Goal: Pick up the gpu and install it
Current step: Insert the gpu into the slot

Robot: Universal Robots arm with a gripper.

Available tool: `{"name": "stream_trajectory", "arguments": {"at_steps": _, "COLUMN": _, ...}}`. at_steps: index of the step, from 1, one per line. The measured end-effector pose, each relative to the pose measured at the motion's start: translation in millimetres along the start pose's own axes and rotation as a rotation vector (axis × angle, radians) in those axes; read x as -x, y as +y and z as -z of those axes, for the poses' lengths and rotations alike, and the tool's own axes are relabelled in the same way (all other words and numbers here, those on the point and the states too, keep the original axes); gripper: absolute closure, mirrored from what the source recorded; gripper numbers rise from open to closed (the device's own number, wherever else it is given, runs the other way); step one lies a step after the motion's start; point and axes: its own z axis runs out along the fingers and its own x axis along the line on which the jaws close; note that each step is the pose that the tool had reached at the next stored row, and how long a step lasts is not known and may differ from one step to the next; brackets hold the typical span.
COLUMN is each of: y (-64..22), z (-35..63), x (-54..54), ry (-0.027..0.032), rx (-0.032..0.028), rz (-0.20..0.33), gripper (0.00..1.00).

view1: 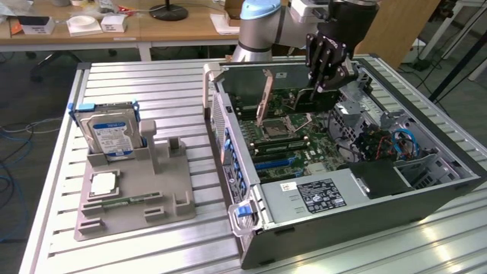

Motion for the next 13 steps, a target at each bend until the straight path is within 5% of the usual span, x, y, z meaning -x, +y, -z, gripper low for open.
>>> {"name": "stream_trajectory", "arguments": {"at_steps": 13, "y": 0.3, "z": -3.3, "x": -5.6, "ry": 0.0, "rx": 0.0, "rz": 0.0, "gripper": 0.74}}
